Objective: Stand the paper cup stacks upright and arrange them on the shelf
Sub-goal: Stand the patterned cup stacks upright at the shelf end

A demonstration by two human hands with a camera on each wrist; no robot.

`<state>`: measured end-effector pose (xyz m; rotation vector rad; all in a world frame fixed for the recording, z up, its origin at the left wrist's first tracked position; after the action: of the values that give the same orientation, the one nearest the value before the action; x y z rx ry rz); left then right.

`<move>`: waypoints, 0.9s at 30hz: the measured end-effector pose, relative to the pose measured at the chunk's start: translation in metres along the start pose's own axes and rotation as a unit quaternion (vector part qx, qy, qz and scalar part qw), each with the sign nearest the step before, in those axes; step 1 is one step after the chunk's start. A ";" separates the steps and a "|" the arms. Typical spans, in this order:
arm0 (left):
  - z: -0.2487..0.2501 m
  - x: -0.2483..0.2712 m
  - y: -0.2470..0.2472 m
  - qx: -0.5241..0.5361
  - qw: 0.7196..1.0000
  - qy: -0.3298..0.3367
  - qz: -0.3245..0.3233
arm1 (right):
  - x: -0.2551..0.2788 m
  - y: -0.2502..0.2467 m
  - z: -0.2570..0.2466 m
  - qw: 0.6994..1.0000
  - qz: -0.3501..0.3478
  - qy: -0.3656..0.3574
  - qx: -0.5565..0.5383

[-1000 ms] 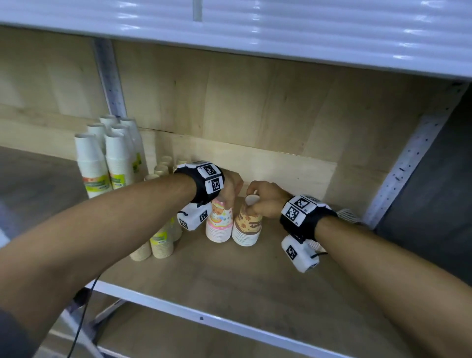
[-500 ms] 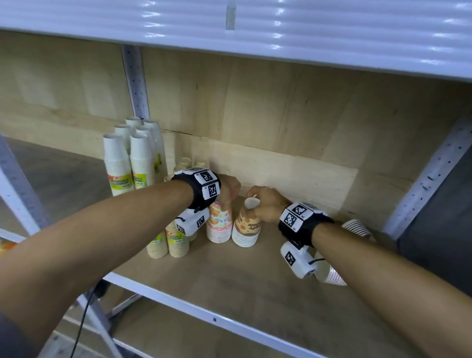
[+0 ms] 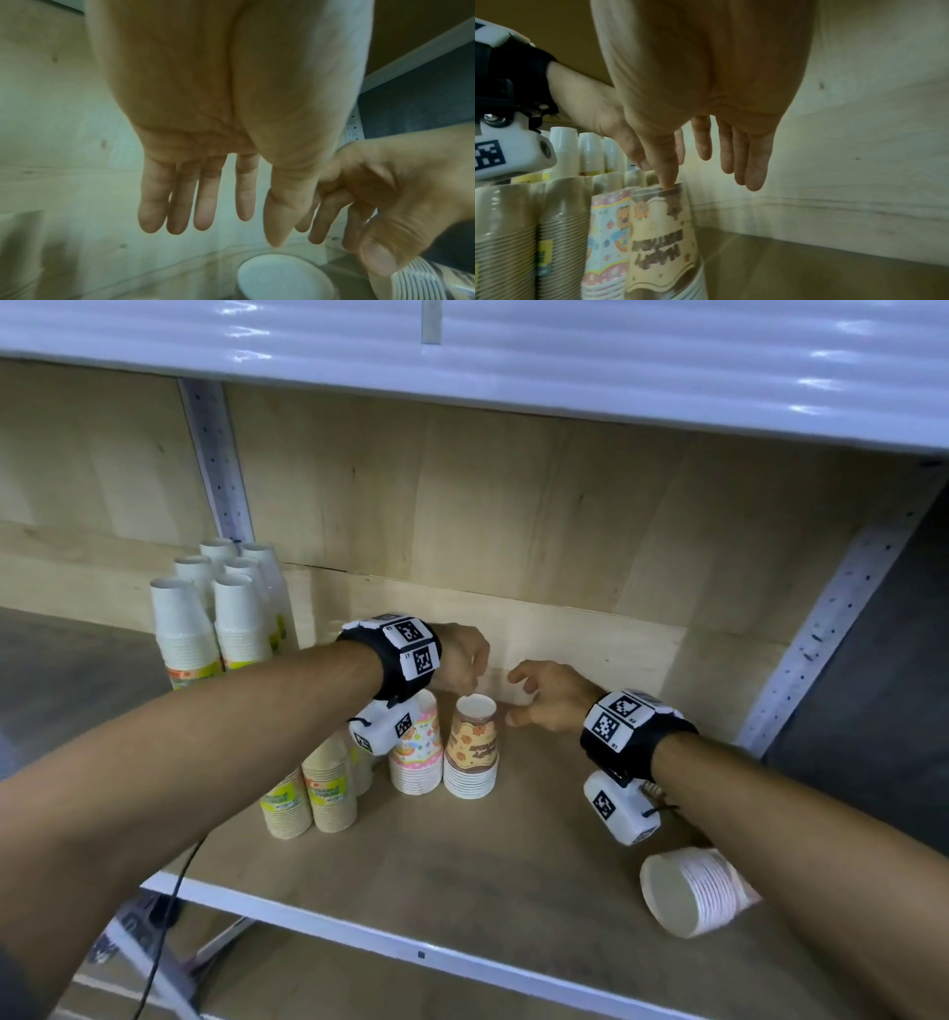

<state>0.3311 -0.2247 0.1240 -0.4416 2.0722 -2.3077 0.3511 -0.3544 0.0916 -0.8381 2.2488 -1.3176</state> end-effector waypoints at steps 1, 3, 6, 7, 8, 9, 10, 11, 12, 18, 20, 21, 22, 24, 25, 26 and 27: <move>0.008 -0.003 -0.001 0.003 1.000 0.009 0.004 | 0.005 -0.006 0.008 1.000 0.004 0.012 0.007; 0.031 -0.005 -0.004 -0.004 0.999 0.038 0.006 | 0.015 -0.018 0.027 0.999 0.008 0.042 0.019; 0.065 -0.008 -0.005 -0.011 0.997 0.077 -0.006 | 0.040 -0.036 0.055 0.995 0.017 0.088 0.038; 0.077 -0.007 -0.004 -0.015 0.996 0.092 -0.009 | 0.050 -0.042 0.066 0.993 0.024 0.107 0.040; 0.089 -0.006 -0.003 -0.015 0.994 0.109 -0.011 | 0.061 -0.049 0.076 0.991 0.030 0.127 0.041; 0.103 -0.004 -0.001 -0.010 0.992 0.127 -0.012 | 0.071 -0.054 0.086 0.988 0.037 0.146 0.039; 0.116 -0.001 0.000 -0.003 0.989 0.147 -0.014 | 0.082 -0.060 0.096 0.984 0.041 0.168 0.040; 0.130 0.002 0.003 0.006 0.986 0.167 -0.017 | 0.094 -0.064 0.105 0.980 0.044 0.187 0.045; 0.143 0.007 0.006 0.014 0.982 0.184 -0.024 | 0.105 -0.068 0.113 0.976 0.043 0.204 0.055; 0.215 0.030 0.052 -0.015 0.959 0.268 -0.092 | 0.179 -0.079 0.145 0.948 0.043 0.299 0.103; 0.234 0.041 0.072 -0.040 0.946 0.301 -0.109 | 0.203 -0.077 0.156 0.937 0.043 0.327 0.114; 0.242 0.047 0.082 -0.051 0.940 0.317 -0.116 | 0.216 -0.076 0.160 0.932 0.047 0.340 0.115; 0.249 0.052 0.092 -0.064 0.935 0.328 -0.121 | 0.227 -0.074 0.159 0.928 0.048 0.352 0.107; 0.258 0.061 0.113 -0.086 0.924 0.346 -0.139 | 0.250 -0.069 0.161 0.918 0.041 0.382 0.096; 0.262 0.064 0.123 -0.093 0.919 0.352 -0.150 | 0.260 -0.066 0.160 0.914 0.039 0.392 0.092; 0.265 0.068 0.131 -0.101 0.915 0.358 -0.158 | 0.269 -0.063 0.160 0.911 0.033 0.400 0.095; 0.268 0.072 0.137 -0.106 0.911 0.365 -0.163 | 0.276 -0.059 0.160 0.907 0.038 0.410 0.086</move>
<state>0.2942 -0.5166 0.0279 0.1343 2.7715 -2.7469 0.2610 -0.6639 0.0563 -0.1062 2.6386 -2.0619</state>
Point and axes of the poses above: each hand's wrist, its own x-axis away from the middle knuckle, its own y-axis out of the palm, z = x × y, the point moved 9 cm from there along -x, towards the middle knuckle, and after that the axes turned 12 degrees about -y, right-handed, at the moved point
